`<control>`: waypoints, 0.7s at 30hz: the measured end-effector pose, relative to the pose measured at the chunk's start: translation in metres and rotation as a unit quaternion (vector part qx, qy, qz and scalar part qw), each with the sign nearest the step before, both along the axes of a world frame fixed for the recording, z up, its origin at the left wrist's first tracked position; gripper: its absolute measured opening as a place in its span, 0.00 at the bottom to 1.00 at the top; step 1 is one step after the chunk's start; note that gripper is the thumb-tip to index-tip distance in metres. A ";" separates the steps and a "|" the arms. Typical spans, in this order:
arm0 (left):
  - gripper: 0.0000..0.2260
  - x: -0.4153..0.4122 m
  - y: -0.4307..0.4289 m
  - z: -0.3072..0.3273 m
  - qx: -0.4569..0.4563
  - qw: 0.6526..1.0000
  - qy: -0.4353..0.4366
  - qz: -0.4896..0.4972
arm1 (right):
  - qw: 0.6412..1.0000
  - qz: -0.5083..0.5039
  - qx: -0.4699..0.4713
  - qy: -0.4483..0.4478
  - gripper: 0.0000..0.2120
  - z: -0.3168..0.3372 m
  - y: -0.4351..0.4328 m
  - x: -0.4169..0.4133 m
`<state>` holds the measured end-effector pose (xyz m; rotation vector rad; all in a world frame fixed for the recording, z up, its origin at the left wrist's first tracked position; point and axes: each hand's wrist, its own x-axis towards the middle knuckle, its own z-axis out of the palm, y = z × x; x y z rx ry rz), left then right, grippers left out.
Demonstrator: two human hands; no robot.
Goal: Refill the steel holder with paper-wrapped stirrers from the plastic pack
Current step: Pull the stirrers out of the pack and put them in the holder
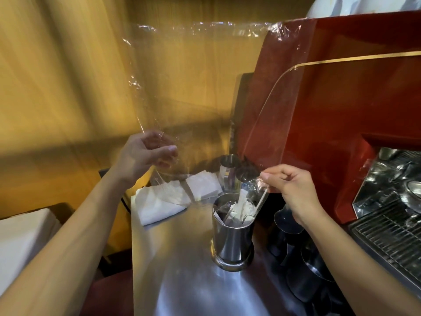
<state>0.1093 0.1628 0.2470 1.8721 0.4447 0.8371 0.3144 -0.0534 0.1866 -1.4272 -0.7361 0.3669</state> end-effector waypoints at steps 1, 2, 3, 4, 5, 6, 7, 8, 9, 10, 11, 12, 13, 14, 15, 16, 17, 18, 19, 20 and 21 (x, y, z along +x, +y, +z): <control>0.07 0.001 -0.001 0.002 0.004 1.000 -0.007 0.008 | 1.000 0.003 0.013 0.007 0.06 0.001 0.000 0.000; 0.05 0.003 -0.001 0.005 0.001 0.999 -0.025 0.022 | 1.000 0.004 0.025 0.013 0.06 0.002 0.000 -0.001; 0.03 0.004 -0.001 0.007 -0.005 0.998 -0.048 0.034 | 0.999 0.003 0.033 0.013 0.06 0.003 0.000 -0.001; 0.03 0.006 -0.001 0.010 -0.009 0.997 -0.068 0.044 | 0.999 0.001 0.039 0.010 0.06 0.003 0.000 -0.002; 0.03 0.007 -0.002 0.012 -0.007 0.995 -0.083 0.052 | 0.999 0.000 0.045 0.008 0.06 0.004 0.000 -0.002; 0.04 0.009 -0.002 0.013 -0.004 0.994 -0.092 0.060 | 0.999 0.000 0.051 0.009 0.06 0.005 0.000 -0.001; 0.04 0.010 -0.002 0.014 -0.001 0.993 -0.098 0.066 | 0.998 0.001 0.056 0.011 0.05 0.006 0.000 -0.001; 0.04 0.011 -0.003 0.014 -0.001 0.992 -0.101 0.070 | 0.998 0.002 0.059 0.013 0.04 0.006 0.000 0.000; 0.04 0.011 -0.003 0.014 -0.003 0.992 -0.102 0.071 | 0.998 0.004 0.061 0.016 0.03 0.006 0.000 0.001; 0.04 0.012 -0.004 0.014 -0.007 0.992 -0.102 0.072 | 0.998 0.008 0.061 0.019 0.03 0.006 0.000 0.001; 0.04 0.012 -0.005 0.015 -0.011 0.992 -0.104 0.073 | 0.998 0.012 0.059 0.020 0.03 0.005 0.001 0.002; 0.05 0.012 -0.005 0.015 -0.015 0.991 -0.106 0.074 | 0.998 0.016 0.053 0.018 0.03 0.004 0.001 0.002; 0.05 0.012 -0.006 0.015 -0.019 0.991 -0.108 0.075 | 0.999 0.020 0.045 0.012 0.04 0.002 0.001 0.002; 0.06 0.011 -0.007 0.014 -0.022 0.991 -0.107 0.074 | 0.999 0.024 0.036 0.007 0.05 0.000 0.000 0.002; 0.06 0.011 -0.007 0.014 -0.024 0.992 -0.103 0.072 | 0.999 0.027 0.028 0.004 0.05 -0.002 0.000 0.002; 0.05 0.010 -0.007 0.013 -0.027 0.992 -0.096 0.071 | 0.999 0.031 0.021 0.003 0.06 -0.004 0.001 0.001; 0.05 0.010 -0.007 0.012 -0.029 0.993 -0.088 0.071 | 0.999 0.034 0.015 0.004 0.07 -0.006 0.001 0.001; 0.05 0.009 -0.007 0.012 -0.032 0.994 -0.081 0.073 | 0.999 0.035 0.009 0.004 0.08 -0.008 0.002 0.000; 0.06 0.009 -0.007 0.011 -0.034 0.994 -0.077 0.076 | 0.999 0.034 0.004 0.005 0.09 -0.009 0.003 0.000; 0.06 0.008 -0.007 0.012 -0.035 0.993 -0.075 0.080 | 0.999 0.032 0.003 0.007 0.09 -0.009 0.004 0.000; 0.07 0.008 -0.007 0.013 -0.034 0.993 -0.075 0.086 | 0.999 0.030 0.006 0.009 0.08 -0.008 0.005 0.001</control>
